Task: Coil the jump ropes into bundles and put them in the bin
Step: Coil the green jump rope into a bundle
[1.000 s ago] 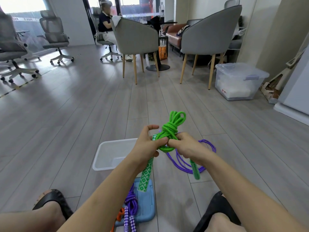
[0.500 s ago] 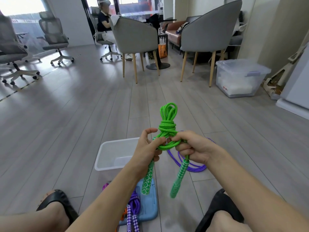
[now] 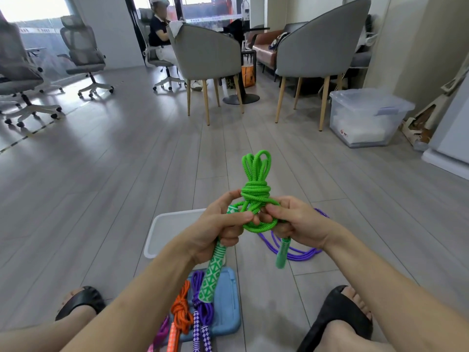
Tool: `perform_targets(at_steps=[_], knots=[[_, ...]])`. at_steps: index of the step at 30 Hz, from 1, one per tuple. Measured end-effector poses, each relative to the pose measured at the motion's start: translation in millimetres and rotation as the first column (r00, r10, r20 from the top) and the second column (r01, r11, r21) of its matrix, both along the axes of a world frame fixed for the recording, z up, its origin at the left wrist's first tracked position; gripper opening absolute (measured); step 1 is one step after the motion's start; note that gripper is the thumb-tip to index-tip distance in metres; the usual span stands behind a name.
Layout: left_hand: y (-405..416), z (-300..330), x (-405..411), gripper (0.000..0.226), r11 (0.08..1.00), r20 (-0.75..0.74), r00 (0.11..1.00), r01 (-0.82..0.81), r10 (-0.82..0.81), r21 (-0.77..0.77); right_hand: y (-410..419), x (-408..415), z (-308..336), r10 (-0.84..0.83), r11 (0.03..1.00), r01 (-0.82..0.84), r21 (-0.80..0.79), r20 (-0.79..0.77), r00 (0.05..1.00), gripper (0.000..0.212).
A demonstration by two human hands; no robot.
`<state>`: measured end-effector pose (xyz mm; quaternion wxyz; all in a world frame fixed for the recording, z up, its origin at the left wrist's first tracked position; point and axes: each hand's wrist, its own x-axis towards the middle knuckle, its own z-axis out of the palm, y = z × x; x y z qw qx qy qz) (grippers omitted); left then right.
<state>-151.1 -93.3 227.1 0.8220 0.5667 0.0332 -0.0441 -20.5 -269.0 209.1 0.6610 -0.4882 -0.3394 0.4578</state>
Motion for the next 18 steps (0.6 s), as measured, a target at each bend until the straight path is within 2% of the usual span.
perform_targets(at_steps=[4,8,10,14,18], knots=[[12.1,-1.8,-7.8,0.054,0.991,-0.002,0.991,0.133,-0.133,0.002,3.8,0.1,-1.9,0.033,0.998,-0.029,-0.056,0.077,0.996,0.028],[13.7,0.3,-6.7,0.048,0.967,-0.006,0.974,0.224,-0.225,0.123,4.0,-3.4,-2.1,0.085,0.993,-0.078,-0.09,0.08,0.993,0.038],[11.5,5.4,-3.7,0.038,0.956,0.008,0.974,0.221,-0.227,0.192,7.9,-8.2,-1.7,0.103,0.992,-0.096,-0.081,0.084,0.991,0.037],[12.0,13.6,1.7,0.026,0.956,-0.013,0.979,0.203,-0.205,0.214,14.0,-12.3,2.7,0.073,0.99,-0.055,-0.128,0.144,0.987,0.062],[17.0,12.4,3.8,0.022,0.929,-0.031,0.979,0.2,-0.201,0.312,13.1,-12.3,3.3,0.004,0.981,0.039,-0.192,0.219,0.976,0.054]])
